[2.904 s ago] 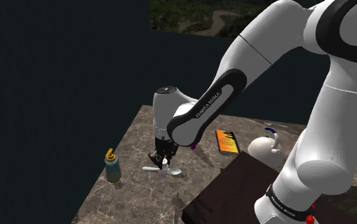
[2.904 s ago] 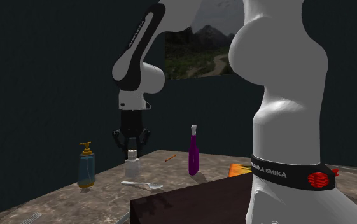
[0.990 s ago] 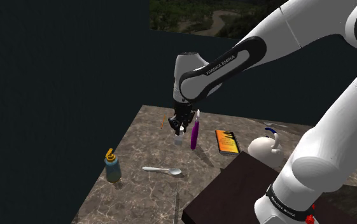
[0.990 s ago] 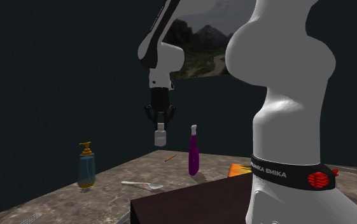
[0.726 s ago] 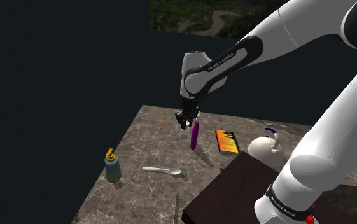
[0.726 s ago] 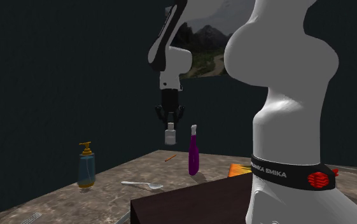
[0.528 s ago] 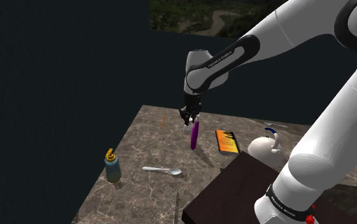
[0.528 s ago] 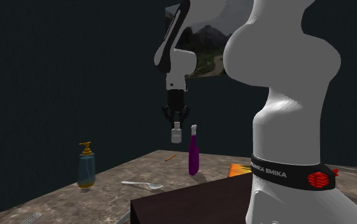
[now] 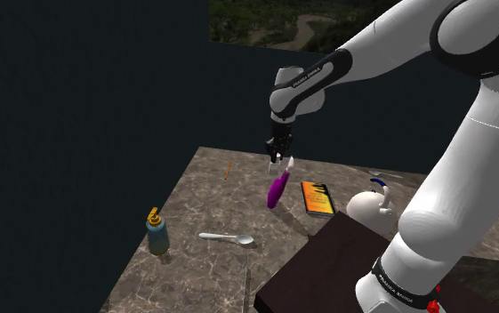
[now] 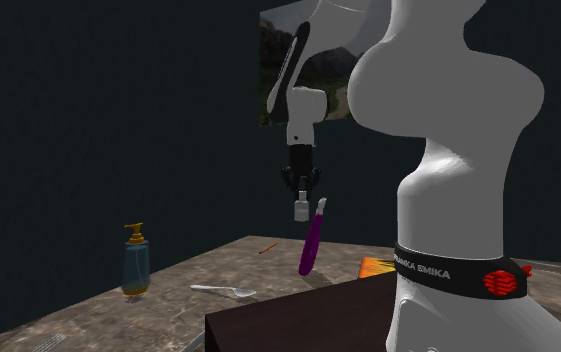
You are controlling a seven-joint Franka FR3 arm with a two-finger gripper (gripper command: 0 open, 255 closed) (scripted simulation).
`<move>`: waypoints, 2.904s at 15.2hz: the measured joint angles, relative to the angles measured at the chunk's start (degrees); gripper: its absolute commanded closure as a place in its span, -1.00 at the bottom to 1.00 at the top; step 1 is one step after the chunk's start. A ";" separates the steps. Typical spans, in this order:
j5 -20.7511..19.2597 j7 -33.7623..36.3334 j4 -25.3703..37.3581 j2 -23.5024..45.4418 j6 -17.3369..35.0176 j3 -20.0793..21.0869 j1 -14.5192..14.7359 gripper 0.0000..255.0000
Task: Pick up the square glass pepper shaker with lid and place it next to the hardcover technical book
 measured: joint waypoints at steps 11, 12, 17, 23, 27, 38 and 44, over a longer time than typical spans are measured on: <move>1.61 -13.76 16.67 12.48 -3.91 -5.38 -7.46 1.00; 1.88 -15.26 18.64 13.62 -4.73 -5.84 -8.40 1.00; 3.24 -20.28 29.57 21.18 -8.03 -6.95 -11.86 1.00; 4.54 -24.65 41.49 29.35 -11.79 -7.59 -15.57 1.00; 4.79 -25.02 41.33 31.09 -9.92 -7.51 -15.89 1.00; 5.34 -25.13 39.77 35.75 -3.72 -7.09 -16.08 1.00; 5.64 -25.32 39.46 38.40 -0.76 -6.86 -16.32 1.00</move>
